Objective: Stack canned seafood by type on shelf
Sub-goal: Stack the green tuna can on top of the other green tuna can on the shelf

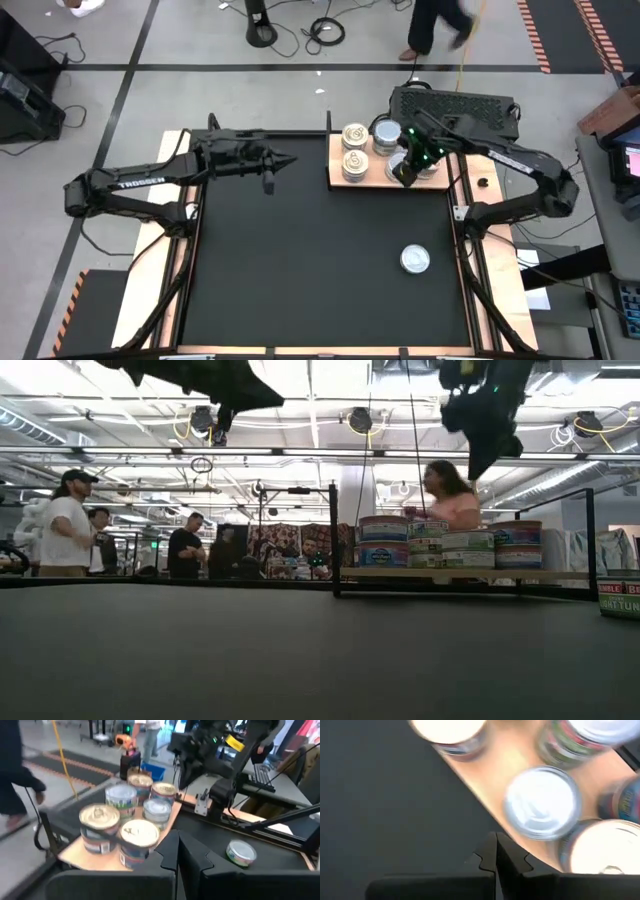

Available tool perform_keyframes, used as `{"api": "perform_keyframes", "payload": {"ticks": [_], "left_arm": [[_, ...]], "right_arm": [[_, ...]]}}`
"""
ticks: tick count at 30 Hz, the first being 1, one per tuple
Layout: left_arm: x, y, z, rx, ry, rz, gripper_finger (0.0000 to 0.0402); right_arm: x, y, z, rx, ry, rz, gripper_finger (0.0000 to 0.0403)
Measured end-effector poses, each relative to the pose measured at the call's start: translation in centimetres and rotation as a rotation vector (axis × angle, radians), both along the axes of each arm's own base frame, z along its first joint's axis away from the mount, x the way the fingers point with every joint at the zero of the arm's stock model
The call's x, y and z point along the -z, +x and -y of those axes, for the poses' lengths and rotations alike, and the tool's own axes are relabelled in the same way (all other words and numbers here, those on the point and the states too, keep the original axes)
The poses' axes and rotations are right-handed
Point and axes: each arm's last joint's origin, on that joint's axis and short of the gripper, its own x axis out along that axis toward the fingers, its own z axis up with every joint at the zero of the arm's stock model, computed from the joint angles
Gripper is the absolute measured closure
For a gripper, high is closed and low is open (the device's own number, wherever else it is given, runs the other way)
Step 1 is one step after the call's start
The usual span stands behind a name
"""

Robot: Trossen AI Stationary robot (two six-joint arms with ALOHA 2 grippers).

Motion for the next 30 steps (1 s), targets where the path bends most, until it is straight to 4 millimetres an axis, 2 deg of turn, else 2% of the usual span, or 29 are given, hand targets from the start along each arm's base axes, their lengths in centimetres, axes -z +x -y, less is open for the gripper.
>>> {"api": "perform_keyframes", "payload": {"ticks": [3,7,13,24,30], "left_arm": [[0.5,0.1,0.1,0.003,-0.029,-0.016,0.0393],[0.6,0.1,0.2,0.016,-0.026,-0.017,0.0393],[0.6,0.1,0.2,0.016,-0.024,-0.016,0.0393],[0.6,0.1,0.2,0.019,-0.016,-0.018,0.0393],[0.6,0.1,0.2,0.019,-0.016,-0.019,0.0393]], "right_arm": [[0.5,0.0,1.4,0.037,0.023,-0.052,0.0403],[2.0,0.4,2.7,0.037,0.068,-0.146,0.0403],[3.7,1.2,3.9,0.037,0.042,-0.253,0.0403],[5.6,2.1,6.3,0.022,0.021,-0.282,0.0403],[5.9,2.0,6.6,0.029,-0.003,-0.316,0.0403]]}}
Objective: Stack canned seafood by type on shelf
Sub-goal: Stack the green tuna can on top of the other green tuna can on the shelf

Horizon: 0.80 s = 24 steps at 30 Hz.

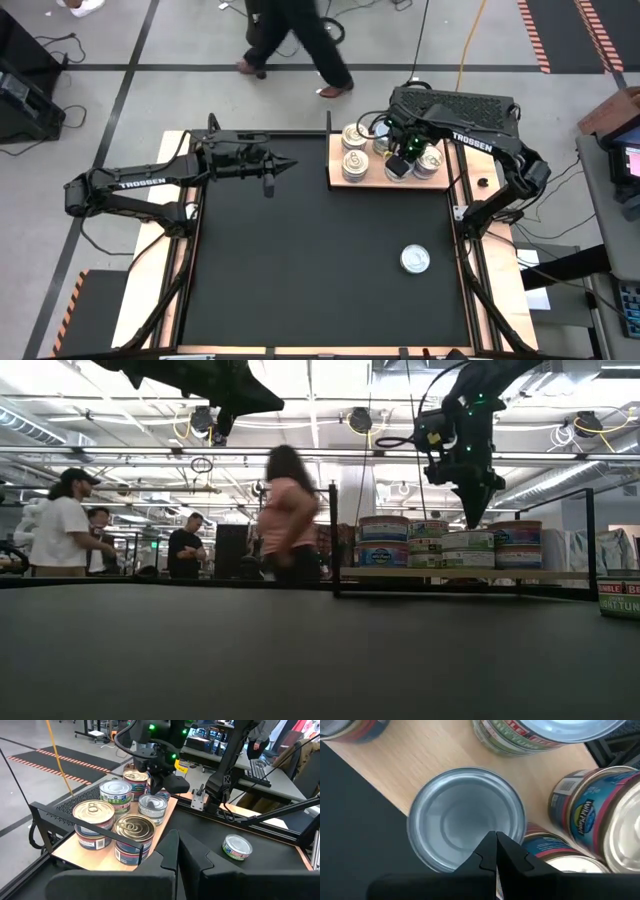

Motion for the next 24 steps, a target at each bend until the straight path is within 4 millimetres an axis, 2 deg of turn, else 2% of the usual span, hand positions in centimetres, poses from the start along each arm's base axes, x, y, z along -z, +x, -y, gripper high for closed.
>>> {"api": "perform_keyframes", "payload": {"ticks": [5,12,24], "left_arm": [[0.0,0.0,0.0,0.0,0.0,0.0,0.0393],[0.0,0.0,0.0,0.0,0.001,-0.001,0.0393],[0.0,0.0,0.0,0.0,0.001,0.0,0.0393]], "right_arm": [[0.0,0.0,0.0,-0.008,-0.01,-0.01,0.0403],[1.4,-0.2,-0.1,-0.016,0.004,-0.018,0.0403],[1.5,0.7,-1.1,-0.025,0.018,0.017,0.0403]]}}
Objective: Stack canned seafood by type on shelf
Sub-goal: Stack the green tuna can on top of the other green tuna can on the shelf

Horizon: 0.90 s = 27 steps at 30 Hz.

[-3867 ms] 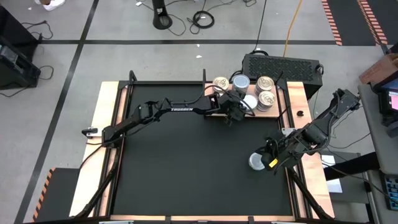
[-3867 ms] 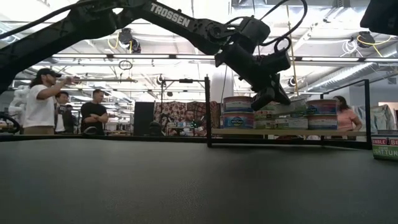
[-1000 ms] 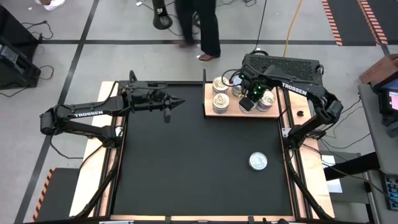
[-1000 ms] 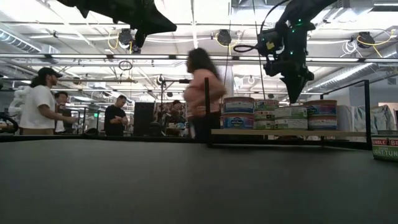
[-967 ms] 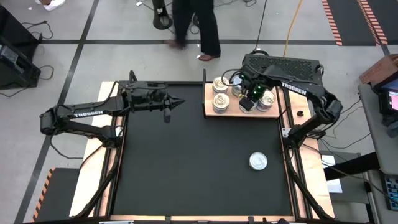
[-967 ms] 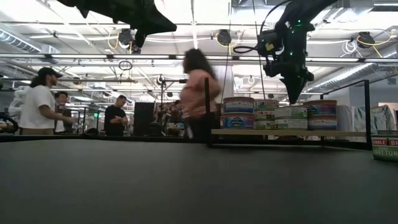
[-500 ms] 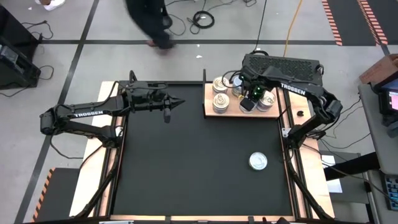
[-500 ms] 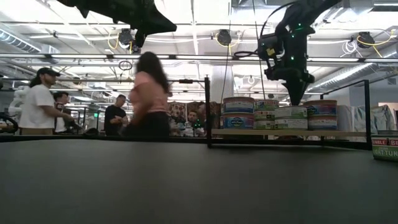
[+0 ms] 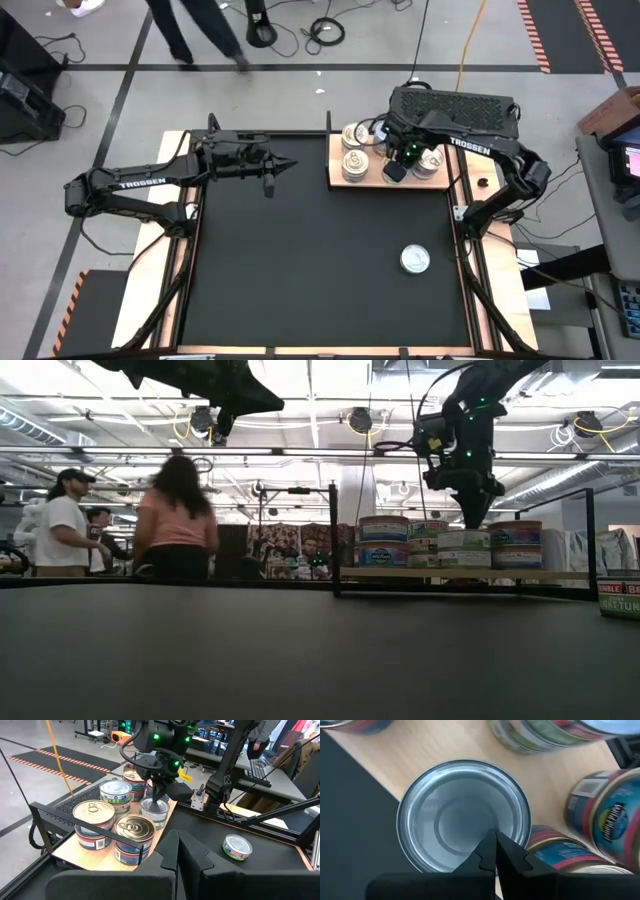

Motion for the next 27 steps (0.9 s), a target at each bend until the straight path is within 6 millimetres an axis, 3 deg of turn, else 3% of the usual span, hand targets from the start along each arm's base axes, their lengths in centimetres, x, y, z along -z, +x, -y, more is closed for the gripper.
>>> {"api": "perform_keyframes", "payload": {"ticks": [27], "left_arm": [[0.0,0.0,0.0,-0.001,0.016,-0.002,0.0393]], "right_arm": [[-0.1,1.2,0.0,0.046,-0.084,0.068,0.0403]]}}
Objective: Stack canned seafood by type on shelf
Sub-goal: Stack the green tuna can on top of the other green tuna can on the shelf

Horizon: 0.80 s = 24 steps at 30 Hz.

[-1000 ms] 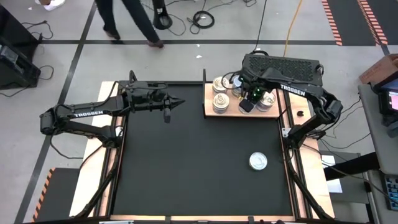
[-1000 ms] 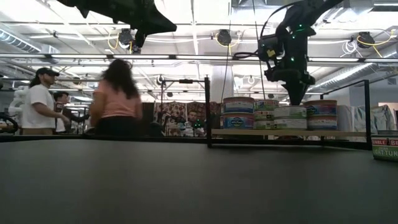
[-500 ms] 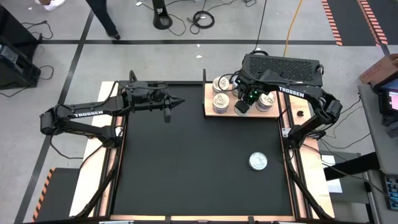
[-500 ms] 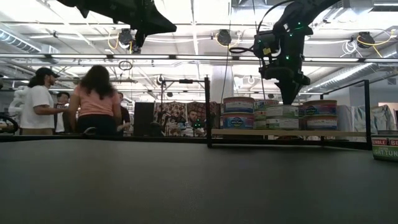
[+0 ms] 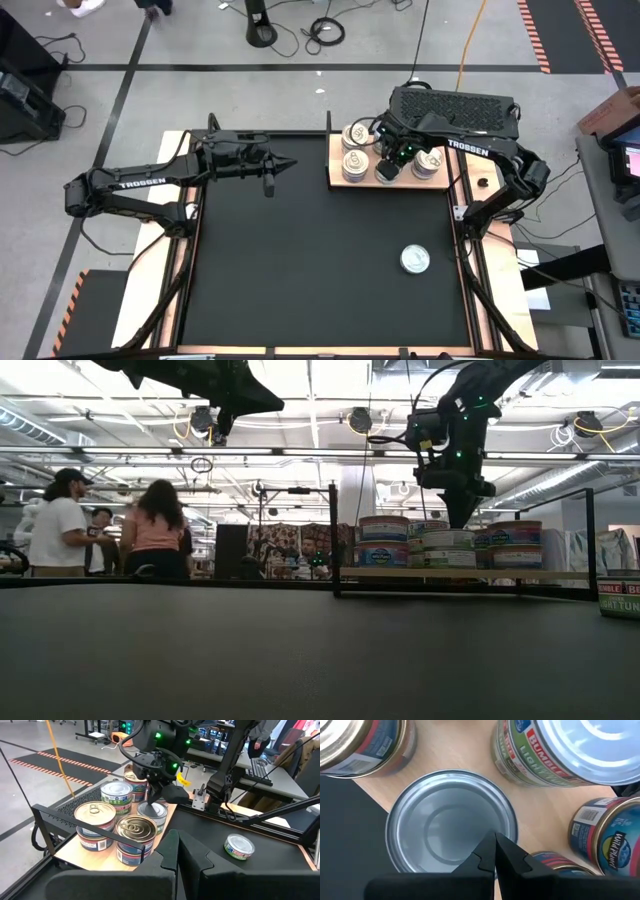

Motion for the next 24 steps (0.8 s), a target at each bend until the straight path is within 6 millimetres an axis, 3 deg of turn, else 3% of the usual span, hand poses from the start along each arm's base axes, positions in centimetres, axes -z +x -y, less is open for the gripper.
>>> {"api": "perform_keyframes", "payload": {"ticks": [14,24], "left_arm": [[0.0,0.0,0.0,0.015,-0.003,0.001,0.0393],[-0.1,0.0,0.0,0.015,0.0,0.007,0.0393]], "right_arm": [[-0.6,-0.2,-0.4,-0.001,-0.015,0.005,0.0403],[-4.7,0.2,-0.3,-0.008,-0.075,0.073,0.0403]]}}
